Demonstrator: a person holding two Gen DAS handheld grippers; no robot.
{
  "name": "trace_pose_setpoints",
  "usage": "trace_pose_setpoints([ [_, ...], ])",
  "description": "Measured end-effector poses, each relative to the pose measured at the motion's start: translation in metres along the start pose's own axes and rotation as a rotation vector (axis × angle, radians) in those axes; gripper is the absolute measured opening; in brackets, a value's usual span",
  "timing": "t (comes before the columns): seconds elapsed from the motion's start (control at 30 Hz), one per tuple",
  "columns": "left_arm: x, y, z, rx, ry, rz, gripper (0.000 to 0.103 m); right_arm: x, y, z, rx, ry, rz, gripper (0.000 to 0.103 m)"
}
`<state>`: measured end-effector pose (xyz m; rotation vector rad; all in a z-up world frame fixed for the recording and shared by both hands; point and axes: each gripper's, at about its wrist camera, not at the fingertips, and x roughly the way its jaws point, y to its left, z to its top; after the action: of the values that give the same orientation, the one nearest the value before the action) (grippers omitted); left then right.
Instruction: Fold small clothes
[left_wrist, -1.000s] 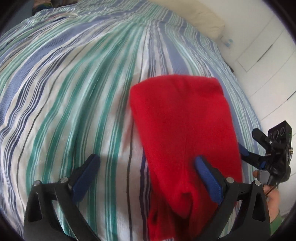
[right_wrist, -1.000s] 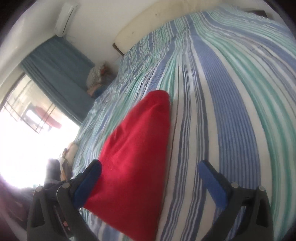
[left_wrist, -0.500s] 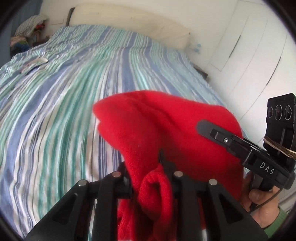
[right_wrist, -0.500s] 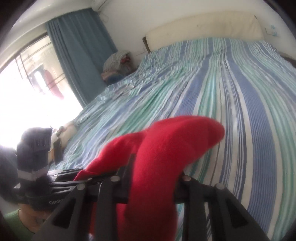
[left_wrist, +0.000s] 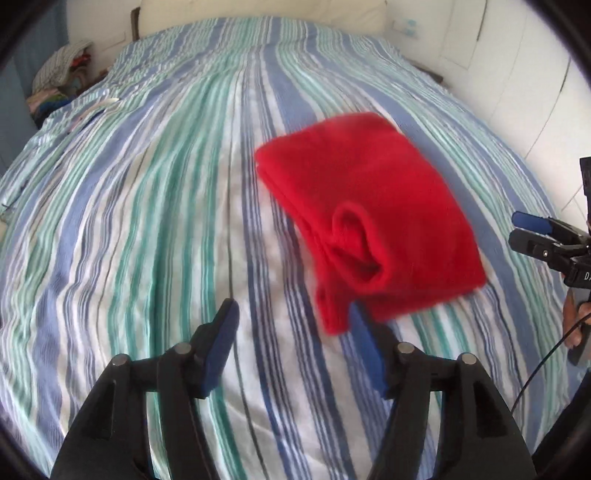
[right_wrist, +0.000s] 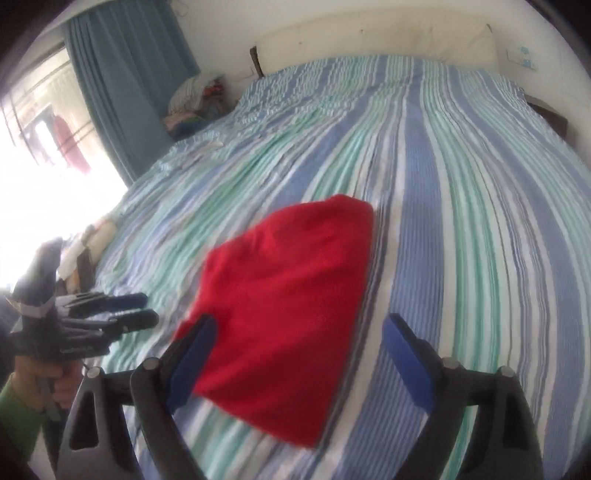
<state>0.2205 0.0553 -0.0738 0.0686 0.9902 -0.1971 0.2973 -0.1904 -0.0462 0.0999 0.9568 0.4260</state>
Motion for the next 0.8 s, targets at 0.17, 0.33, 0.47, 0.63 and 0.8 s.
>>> trace_pose_setpoints([
  [0.17,-0.061,-0.037,-0.058,0.041,-0.188,0.125,0.102,-0.043,-0.001,-0.104,-0.045,0.03,-0.11,0.096],
  [0.33,-0.103,-0.056,-0.068,-0.053,-0.259,0.191,0.102,-0.102,0.029,-0.149,-0.041,-0.098,-0.199,0.103],
  [0.47,-0.121,-0.063,-0.073,-0.074,-0.265,0.245,0.102,-0.131,0.052,-0.157,-0.025,-0.125,-0.233,0.103],
  [0.63,-0.132,-0.067,-0.087,-0.093,-0.154,0.241,0.102,-0.15,0.076,-0.157,0.025,-0.09,-0.235,0.103],
  [0.8,-0.141,-0.069,-0.101,-0.096,-0.107,0.218,0.102,-0.163,0.098,-0.158,0.037,-0.049,-0.238,0.103],
])
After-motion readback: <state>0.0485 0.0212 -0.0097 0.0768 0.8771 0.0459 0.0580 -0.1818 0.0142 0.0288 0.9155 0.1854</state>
